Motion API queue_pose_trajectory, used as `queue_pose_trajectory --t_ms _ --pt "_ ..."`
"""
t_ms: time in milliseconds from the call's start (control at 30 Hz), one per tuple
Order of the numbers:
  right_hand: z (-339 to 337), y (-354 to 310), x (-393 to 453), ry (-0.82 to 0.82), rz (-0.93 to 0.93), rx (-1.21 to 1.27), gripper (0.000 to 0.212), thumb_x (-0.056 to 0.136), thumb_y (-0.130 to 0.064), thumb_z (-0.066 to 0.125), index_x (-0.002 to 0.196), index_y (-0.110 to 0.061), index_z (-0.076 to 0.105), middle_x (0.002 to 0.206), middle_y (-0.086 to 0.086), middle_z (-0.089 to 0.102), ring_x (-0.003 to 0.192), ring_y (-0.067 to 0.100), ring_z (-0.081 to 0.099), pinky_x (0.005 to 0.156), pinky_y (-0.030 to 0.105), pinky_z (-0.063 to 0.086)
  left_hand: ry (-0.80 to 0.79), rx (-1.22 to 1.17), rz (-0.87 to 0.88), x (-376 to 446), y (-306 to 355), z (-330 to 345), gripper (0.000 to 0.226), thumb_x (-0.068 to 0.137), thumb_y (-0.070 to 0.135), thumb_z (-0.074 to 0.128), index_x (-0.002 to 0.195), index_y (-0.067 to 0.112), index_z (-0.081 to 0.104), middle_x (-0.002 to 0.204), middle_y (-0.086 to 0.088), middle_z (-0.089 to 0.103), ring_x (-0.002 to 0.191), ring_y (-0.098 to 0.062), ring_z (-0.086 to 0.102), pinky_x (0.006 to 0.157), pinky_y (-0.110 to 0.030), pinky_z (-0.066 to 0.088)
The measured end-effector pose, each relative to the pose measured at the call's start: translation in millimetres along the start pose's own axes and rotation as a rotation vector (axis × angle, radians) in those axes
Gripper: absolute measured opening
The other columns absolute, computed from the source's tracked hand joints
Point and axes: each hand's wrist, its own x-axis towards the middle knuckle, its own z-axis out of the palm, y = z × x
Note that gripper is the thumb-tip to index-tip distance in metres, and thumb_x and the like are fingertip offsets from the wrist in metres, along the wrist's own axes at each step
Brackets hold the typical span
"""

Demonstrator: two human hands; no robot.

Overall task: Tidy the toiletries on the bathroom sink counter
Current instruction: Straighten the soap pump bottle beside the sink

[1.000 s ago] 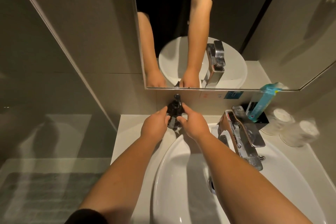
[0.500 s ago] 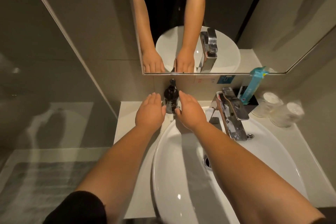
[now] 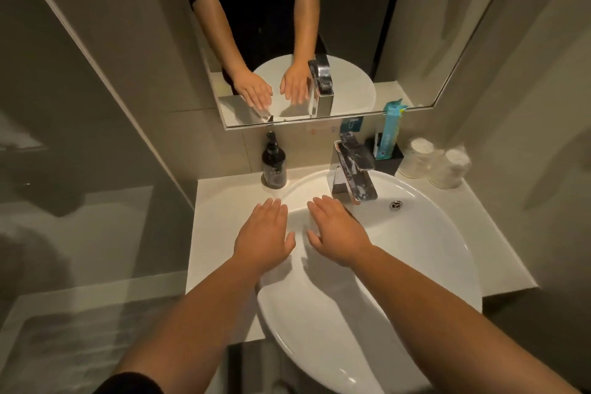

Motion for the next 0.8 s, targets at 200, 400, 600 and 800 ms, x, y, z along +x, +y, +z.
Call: queue_pose_trajectory --t_ms 200,400,600,800 --pt "-6 17 -50 0.010 0.019 -0.019 0.061 0.088 -0.045 0.050 0.137 -0.011 0.041 0.138 0.011 0.049 0.122 0.029 0.047 0.107 0.039 0.035 0.009 -0.001 0.021 -18 43 0 0.068 0.091 0.051 0.030 0.147 0.013 0.026 0.155 -0.008 0.027 0.143 -0.024 0.020 0.117 -0.036 0.007" --pt "-26 54 -85 0.068 0.001 -0.016 0.060 0.086 -0.044 0.053 0.135 -0.009 0.044 0.135 0.012 0.053 0.125 0.029 0.044 0.112 0.036 0.026 0.047 -0.004 0.000 -23 97 -5 0.068 0.090 0.050 0.034 0.145 0.011 0.031 0.152 -0.010 0.034 0.142 -0.024 0.025 0.118 -0.038 0.015" --pt "-43 102 -116 0.055 0.009 0.008 0.063 0.089 -0.044 0.051 0.140 -0.009 0.038 0.144 0.012 0.043 0.136 0.030 0.034 0.117 0.039 0.019 0.112 -0.047 -0.003 -15 163 -13 0.064 0.087 0.048 0.043 0.139 0.011 0.040 0.143 -0.009 0.045 0.134 -0.025 0.036 0.114 -0.036 0.021" --pt "-49 144 -134 0.051 0.049 0.001 0.065 0.089 -0.050 0.046 0.141 -0.012 0.036 0.147 0.009 0.042 0.138 0.028 0.033 0.118 0.040 0.020 0.117 -0.040 0.011 2 209 -14 0.065 0.089 0.049 0.042 0.141 0.011 0.038 0.146 -0.009 0.043 0.136 -0.025 0.035 0.114 -0.036 0.022"
